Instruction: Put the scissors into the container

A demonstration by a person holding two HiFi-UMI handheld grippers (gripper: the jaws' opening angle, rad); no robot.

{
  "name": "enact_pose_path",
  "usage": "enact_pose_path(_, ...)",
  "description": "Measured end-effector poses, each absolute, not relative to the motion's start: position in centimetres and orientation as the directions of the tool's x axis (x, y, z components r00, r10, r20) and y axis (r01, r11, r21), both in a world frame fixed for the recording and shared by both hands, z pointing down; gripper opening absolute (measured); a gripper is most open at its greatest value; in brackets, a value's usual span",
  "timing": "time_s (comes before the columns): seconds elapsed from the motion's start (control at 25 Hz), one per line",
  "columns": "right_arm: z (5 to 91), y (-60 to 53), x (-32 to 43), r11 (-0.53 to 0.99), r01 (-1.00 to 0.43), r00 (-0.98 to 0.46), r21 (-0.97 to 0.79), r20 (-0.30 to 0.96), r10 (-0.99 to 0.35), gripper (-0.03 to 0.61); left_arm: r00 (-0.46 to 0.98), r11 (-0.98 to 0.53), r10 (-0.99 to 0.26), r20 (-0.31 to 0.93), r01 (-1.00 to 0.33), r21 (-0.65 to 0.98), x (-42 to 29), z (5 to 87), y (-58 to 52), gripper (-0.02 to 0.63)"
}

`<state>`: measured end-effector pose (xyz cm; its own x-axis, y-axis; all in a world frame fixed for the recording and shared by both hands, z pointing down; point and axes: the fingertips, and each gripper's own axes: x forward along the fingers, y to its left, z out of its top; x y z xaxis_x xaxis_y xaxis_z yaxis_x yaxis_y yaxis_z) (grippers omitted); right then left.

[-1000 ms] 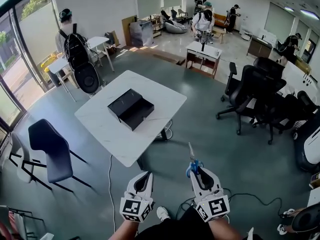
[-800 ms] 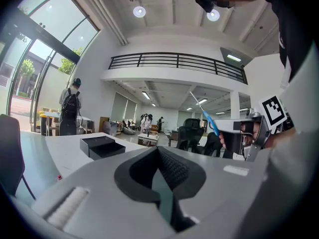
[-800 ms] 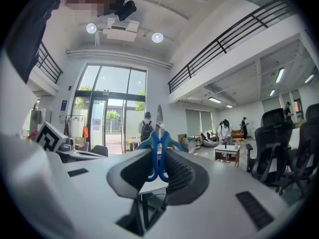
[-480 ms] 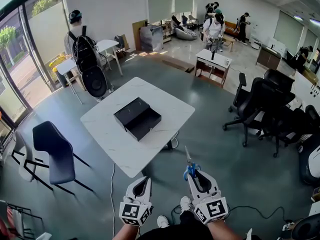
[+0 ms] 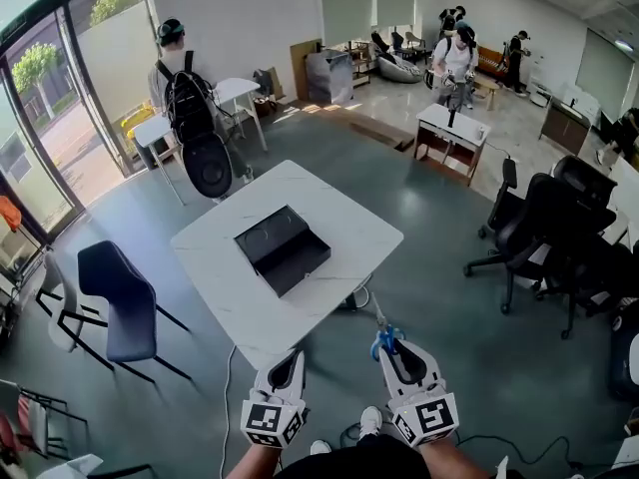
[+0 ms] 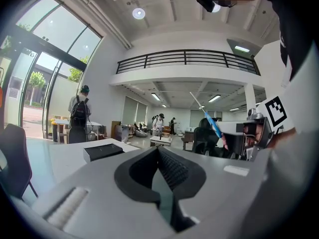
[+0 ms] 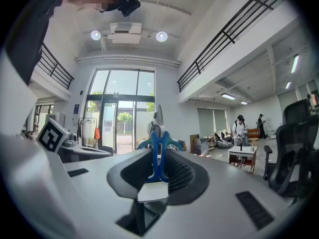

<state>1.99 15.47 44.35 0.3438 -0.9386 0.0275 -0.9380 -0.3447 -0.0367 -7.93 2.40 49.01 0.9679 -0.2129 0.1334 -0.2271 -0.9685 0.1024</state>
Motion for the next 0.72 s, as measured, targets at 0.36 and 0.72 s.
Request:
enact_pose_path(0.36, 45.0, 14.6, 7.0, -0.255, -0.967, 0.254, -0.027, 0.041, -0.966, 0.084, 0.945, -0.950, -0.287, 0.158, -0.302, 0.083, -3.1, 49.2, 2.2, 0.011)
enact_pose_path(0.72, 46.0, 14.0, 10.4, -0.183, -0.979, 0.179, -0.088, 0.051, -0.983, 0.084, 0.915, -0.924, -0.361, 0.182, -0.377, 0.059, -1.1, 49.3, 2.3, 0.011)
